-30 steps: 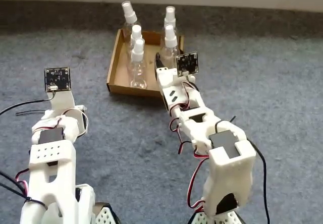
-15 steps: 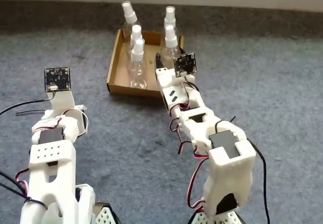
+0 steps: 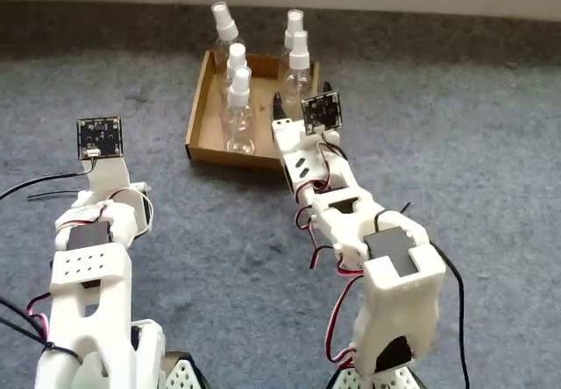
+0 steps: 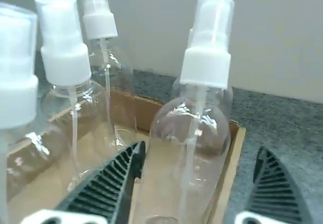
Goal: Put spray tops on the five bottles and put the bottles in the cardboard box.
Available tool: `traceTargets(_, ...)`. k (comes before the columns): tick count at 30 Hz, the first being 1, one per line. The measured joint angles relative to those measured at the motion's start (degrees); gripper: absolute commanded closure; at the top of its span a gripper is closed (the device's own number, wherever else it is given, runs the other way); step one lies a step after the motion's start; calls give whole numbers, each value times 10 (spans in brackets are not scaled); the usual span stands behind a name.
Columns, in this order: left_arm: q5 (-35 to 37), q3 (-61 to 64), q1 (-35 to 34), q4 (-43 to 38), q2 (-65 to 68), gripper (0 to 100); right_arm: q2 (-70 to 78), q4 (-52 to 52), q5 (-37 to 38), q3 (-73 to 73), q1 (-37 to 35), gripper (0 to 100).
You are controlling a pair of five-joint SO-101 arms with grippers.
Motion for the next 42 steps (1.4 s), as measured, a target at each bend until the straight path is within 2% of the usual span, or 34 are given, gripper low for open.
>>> traceTargets(16, 0, 0, 0, 0, 0, 870, -53, 14, 0, 22, 0, 714)
traceTargets(26, 0, 0, 0, 0, 0, 870, -209, 14, 0, 112, 0, 716)
traceTargets(30, 0, 0, 0, 0, 0, 870, -320, 25, 0, 162, 0, 774)
traceTargets(39, 0, -4, 0, 0, 0, 870, -639, 276, 0, 233, 0, 981)
traceTargets(42, 0, -28, 0, 0, 0, 870, -745, 363, 0, 250, 0, 994)
